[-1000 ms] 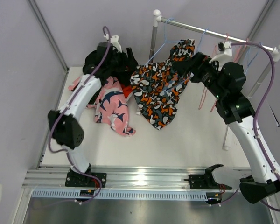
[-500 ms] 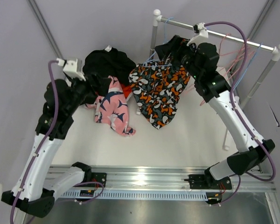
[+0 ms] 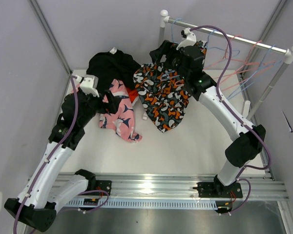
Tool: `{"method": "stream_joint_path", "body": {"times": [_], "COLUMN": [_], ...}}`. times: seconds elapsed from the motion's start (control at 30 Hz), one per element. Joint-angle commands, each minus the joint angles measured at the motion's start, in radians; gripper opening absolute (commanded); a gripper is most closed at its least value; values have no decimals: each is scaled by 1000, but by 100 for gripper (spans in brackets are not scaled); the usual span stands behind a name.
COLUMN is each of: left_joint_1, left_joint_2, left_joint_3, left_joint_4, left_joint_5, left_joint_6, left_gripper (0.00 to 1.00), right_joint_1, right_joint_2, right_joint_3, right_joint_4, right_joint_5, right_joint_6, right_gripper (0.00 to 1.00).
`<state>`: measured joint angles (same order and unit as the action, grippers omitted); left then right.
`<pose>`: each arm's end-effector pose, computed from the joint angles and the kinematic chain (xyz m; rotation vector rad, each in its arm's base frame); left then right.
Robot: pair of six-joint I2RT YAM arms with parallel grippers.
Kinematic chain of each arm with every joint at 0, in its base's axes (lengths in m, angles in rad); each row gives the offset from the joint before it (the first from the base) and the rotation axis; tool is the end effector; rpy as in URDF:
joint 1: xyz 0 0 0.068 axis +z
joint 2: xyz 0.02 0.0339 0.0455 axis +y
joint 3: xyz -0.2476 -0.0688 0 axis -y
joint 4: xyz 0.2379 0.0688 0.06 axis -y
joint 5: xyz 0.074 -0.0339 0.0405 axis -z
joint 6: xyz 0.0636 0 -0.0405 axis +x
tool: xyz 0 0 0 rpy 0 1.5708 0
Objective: Remove the shorts from the hanger
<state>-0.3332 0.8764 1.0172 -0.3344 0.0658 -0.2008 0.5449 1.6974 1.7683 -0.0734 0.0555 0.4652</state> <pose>0.2099 -0.0771 0.3701 0.1663 1.7776 -0.4442 0.3626 0.2156 0.4355 -0.0198 1.6230 0.7437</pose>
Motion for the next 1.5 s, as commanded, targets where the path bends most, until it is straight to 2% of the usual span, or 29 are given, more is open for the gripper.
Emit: {"method": "stream_joint_path", "body": {"times": [0.0, 0.13, 0.2, 0.37, 0.4, 0.43, 0.47, 0.57, 0.67, 0.73, 0.8, 0.93, 1.17, 1.47], "left_joint_1": [3, 8, 11, 23, 32, 37, 40, 46, 40, 20, -45, -173, -352, -483], "left_joint_2": [-33, -39, -36, -33, -34, -34, -34, -30, -49, -63, -68, -50, 19, 205], "left_joint_3": [-6, -17, -19, -19, -22, -25, -23, -26, -38, -46, -34, 6, -64, -71], "left_joint_4": [64, 71, 71, 69, 72, 74, 78, 78, 113, 142, 164, 207, 388, 572], "left_joint_5": [23, 28, 34, 52, 54, 57, 69, 94, 193, 307, 371, 362, 296, 206], "left_joint_6": [8, 1, -5, -11, -11, -14, -15, -15, -9, -6, -8, -25, -71, -17], "left_gripper": [99, 99, 99, 99, 99, 99, 99, 99, 99, 99, 99, 99, 99, 99], "right_joint_1": [15, 32, 39, 52, 53, 55, 58, 64, 79, 92, 101, 109, 109, 109], "right_joint_2": [19, 47, 64, 74, 67, 62, 55, 4, -90, -160, -200, -289, -380, -479], "right_joint_3": [48, 45, 48, 48, 48, 46, 43, 17, -52, -91, -99, -102, -112, -148], "right_joint_4": [106, 127, 135, 135, 126, 118, 106, 77, 89, 90, 78, 38, 0, -65], "right_joint_5": [43, 56, 63, 73, 79, 84, 93, 116, 141, 153, 170, 176, 205, 244], "right_joint_6": [-22, -23, -25, -19, -19, -19, -19, -19, -19, -22, -25, -10, 46, 162], "right_gripper": [95, 91, 83, 45, 30, 23, 12, 0, 0, 0, 0, 0, 0, 0]}}
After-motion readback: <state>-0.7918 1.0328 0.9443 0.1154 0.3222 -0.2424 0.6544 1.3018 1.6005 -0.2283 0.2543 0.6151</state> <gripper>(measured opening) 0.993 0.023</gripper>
